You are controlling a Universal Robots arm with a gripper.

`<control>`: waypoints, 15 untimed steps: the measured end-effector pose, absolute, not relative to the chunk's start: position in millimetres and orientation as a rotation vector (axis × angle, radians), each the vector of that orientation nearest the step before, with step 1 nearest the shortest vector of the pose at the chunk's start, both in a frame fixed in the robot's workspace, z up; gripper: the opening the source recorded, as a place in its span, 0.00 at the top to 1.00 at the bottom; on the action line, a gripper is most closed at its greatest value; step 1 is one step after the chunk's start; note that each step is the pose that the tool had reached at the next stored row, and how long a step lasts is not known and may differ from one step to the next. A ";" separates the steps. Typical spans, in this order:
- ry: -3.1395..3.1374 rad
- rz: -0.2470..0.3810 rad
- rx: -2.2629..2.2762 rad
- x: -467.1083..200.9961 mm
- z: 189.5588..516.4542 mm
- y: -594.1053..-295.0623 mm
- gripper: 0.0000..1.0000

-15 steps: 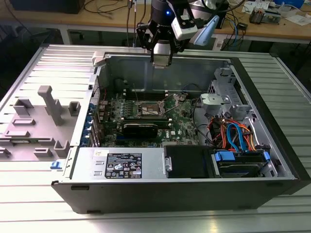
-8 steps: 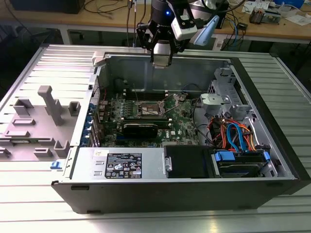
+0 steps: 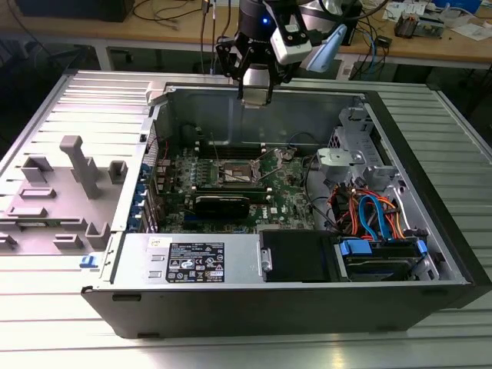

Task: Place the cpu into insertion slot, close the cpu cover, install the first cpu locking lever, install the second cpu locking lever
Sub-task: 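Place the cpu into insertion slot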

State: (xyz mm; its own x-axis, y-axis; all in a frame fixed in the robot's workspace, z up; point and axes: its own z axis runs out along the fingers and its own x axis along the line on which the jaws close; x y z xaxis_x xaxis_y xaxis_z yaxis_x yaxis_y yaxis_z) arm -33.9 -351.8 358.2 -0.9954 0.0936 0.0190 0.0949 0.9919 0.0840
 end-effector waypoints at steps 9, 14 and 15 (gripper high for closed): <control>-3.120 -0.133 -0.151 -33.9 356.7 -352.2 0.46; -3.120 -0.133 -0.153 -33.9 356.0 -352.2 0.46; -3.120 -0.133 -0.154 -33.9 355.8 -352.2 0.46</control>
